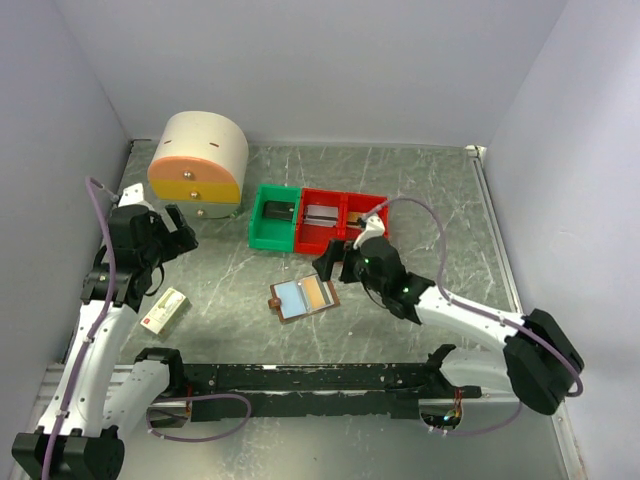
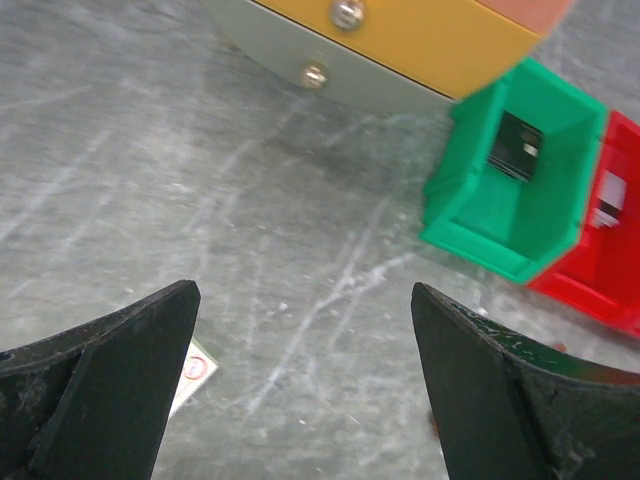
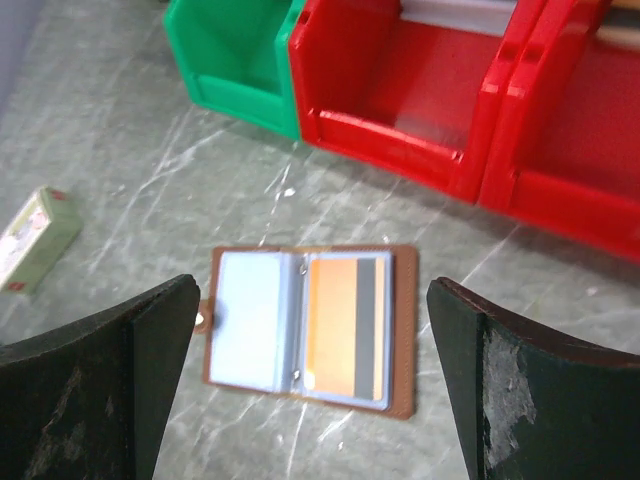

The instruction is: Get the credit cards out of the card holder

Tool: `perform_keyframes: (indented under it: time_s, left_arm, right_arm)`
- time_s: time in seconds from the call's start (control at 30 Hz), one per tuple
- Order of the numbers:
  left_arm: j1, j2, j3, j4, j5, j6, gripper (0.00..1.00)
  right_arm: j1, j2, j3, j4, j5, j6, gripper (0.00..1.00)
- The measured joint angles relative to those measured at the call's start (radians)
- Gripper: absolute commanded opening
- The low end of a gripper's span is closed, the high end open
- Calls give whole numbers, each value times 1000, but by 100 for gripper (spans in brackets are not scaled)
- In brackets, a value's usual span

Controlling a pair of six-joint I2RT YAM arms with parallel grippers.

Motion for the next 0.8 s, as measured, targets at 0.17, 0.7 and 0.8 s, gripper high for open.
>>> perform_keyframes:
  time_s: [0.17, 0.7, 0.8]
  left_arm:
    - [1, -35, -47, 38, 204, -63, 99]
    - [-397, 74, -163, 276, 423, -282, 96]
    - [-445, 118, -188, 314, 403, -312, 95]
  right_arm:
    - [0, -110, -140, 52, -60, 77, 100]
    - [-55, -44, -155, 89, -198, 119, 87]
    - [-60, -19, -151, 81, -229, 116, 81]
